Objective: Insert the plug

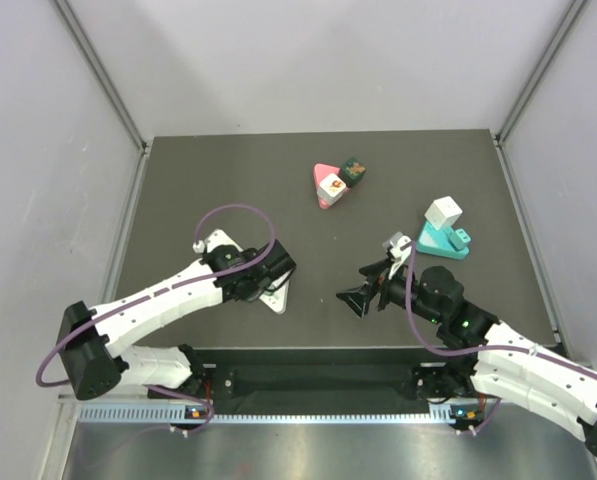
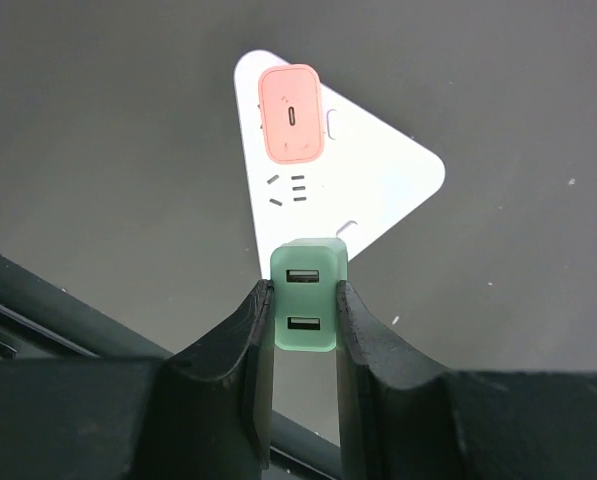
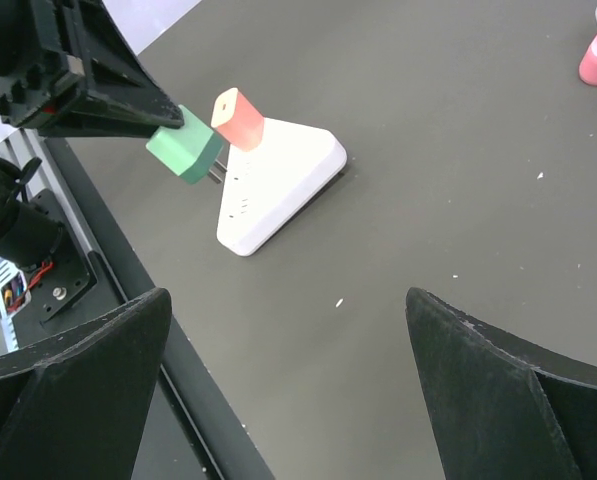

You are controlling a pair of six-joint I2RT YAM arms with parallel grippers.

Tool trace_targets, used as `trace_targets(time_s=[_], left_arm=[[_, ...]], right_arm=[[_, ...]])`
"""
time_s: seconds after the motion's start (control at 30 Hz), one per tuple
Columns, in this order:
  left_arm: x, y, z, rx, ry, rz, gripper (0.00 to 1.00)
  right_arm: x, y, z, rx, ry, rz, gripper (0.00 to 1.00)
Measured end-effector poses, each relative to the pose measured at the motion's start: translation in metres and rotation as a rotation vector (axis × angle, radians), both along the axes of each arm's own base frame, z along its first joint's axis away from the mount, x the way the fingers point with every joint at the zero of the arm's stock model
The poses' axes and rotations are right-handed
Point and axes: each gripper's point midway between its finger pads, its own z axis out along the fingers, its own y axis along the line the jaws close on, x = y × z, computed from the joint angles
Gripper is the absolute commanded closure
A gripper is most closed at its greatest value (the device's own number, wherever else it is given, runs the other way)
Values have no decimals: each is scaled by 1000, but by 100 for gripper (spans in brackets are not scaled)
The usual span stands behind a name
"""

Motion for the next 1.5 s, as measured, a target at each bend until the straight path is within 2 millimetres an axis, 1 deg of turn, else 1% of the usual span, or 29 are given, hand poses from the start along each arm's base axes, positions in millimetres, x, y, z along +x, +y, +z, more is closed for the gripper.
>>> trace_targets(time_s=[0.27, 0.47, 0.7, 0.97, 1.5], left_arm=[[3, -5, -16, 52, 42, 13, 100], [2, -8, -17, 48, 42, 16, 100], [0, -7, -22, 54, 47, 18, 100], [0, -7, -33, 91, 74, 17, 100], [0, -6, -39, 117, 84, 16, 100]], right_arm=[[0, 0, 0, -5, -6, 2, 0], [0, -1, -1, -9, -10, 2, 0], [-1, -2, -9, -21, -2, 5, 0], [0, -3, -9, -21, -3, 0, 0], [0, -3, -9, -23, -1, -1, 0]])
